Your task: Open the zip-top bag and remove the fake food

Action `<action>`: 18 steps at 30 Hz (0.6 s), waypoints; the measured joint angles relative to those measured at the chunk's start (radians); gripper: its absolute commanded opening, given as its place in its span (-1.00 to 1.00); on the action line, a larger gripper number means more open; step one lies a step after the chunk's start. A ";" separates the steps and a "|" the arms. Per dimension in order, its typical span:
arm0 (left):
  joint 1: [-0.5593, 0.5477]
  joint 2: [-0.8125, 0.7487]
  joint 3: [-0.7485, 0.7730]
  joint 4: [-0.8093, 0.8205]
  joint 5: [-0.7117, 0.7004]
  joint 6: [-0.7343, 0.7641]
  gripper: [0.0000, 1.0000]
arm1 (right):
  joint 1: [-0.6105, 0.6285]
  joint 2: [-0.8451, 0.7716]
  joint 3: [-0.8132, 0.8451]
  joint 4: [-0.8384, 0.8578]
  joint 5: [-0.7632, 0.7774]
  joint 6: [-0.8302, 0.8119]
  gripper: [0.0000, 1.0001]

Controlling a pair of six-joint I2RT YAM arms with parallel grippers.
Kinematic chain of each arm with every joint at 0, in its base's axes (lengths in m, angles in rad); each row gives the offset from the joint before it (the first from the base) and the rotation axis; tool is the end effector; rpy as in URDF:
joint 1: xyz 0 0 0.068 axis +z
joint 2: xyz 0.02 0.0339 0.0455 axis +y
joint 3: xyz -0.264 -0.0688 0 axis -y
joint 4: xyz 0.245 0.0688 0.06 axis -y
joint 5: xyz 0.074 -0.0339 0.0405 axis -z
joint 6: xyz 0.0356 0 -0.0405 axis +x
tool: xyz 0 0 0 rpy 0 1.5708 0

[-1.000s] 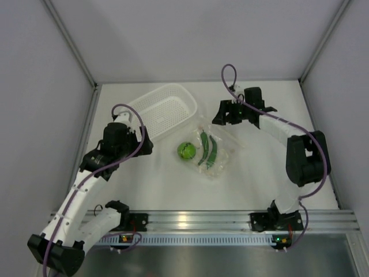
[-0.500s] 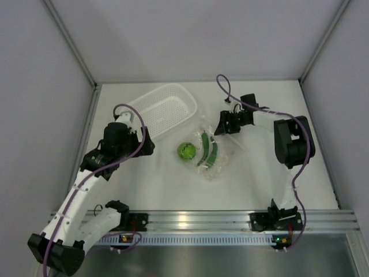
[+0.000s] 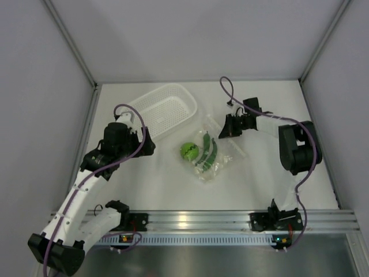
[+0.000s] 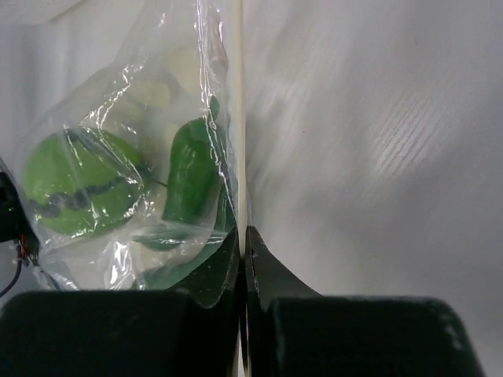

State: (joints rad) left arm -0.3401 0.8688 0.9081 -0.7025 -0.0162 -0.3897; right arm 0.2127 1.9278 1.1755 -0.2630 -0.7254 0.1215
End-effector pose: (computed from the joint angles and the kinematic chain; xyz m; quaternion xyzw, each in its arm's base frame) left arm 0.1683 -0.0589 0.3172 -0.0258 0.8984 -0.1496 0.4121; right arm 0.3715 0.1044 0.1517 -0.1382 0.8937 0.3791 0.1960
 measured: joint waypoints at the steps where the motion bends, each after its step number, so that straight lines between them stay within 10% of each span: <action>1: 0.000 0.000 0.000 0.000 0.001 0.000 0.96 | 0.001 -0.035 -0.003 -0.004 0.011 0.000 -1.00; 18: -0.001 0.012 0.002 0.292 0.270 -0.154 0.96 | 0.253 -0.490 0.176 -0.314 0.325 -0.159 -1.00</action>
State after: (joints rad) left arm -0.3408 0.8810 0.9100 -0.4103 0.2543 -0.5442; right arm 0.4656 1.4376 1.3514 -0.5770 -0.4000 -0.0372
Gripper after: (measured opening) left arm 0.982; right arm 0.009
